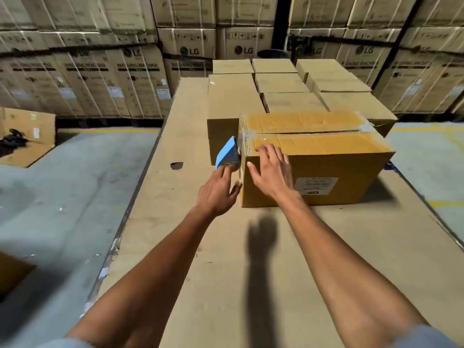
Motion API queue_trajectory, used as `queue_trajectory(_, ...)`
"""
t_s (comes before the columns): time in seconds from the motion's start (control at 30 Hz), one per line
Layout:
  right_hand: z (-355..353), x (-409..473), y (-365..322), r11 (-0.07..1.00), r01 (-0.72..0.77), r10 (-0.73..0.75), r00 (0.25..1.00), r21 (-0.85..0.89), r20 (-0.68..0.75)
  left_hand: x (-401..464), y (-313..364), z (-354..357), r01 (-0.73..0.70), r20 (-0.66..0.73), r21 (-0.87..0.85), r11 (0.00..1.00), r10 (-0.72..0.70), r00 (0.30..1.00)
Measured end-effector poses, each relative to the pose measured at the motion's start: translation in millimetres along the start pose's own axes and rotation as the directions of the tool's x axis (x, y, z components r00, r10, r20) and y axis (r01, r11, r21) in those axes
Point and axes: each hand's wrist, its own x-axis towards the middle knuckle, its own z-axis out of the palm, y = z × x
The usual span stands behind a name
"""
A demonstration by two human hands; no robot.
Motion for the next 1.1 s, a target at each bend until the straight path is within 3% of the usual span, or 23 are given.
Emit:
queue_trajectory(0.27, 28, 56, -16, 0.984, -0.118, 0.148, 0.959, -0.134, 0.241, 54, -26, 3, -0.055, 0.04, 0.041, 0.998, 0.053, 0.998)
queue_trajectory(0.5, 23, 49, 9, 0.993, -0.109, 0.117, 0.915, -0.043, 0.386, 86, -43, 16, -0.124, 0.03, 0.043, 0.991, 0.123, 0.992)
queue_trajectory(0.93, -40, 3, 56, 0.99, -0.125, 0.076, 0.857, 0.063, 0.509, 62, -22, 47, -0.402, 0.113, -0.015, 0.915, 0.401, 0.909)
queue_trajectory(1.1, -38, 8, 51, 0.964, -0.253, 0.202, 0.903, 0.087, 0.379, 58, -11, 52, -0.416, 0.091, -0.07, 0.907, 0.421, 0.903)
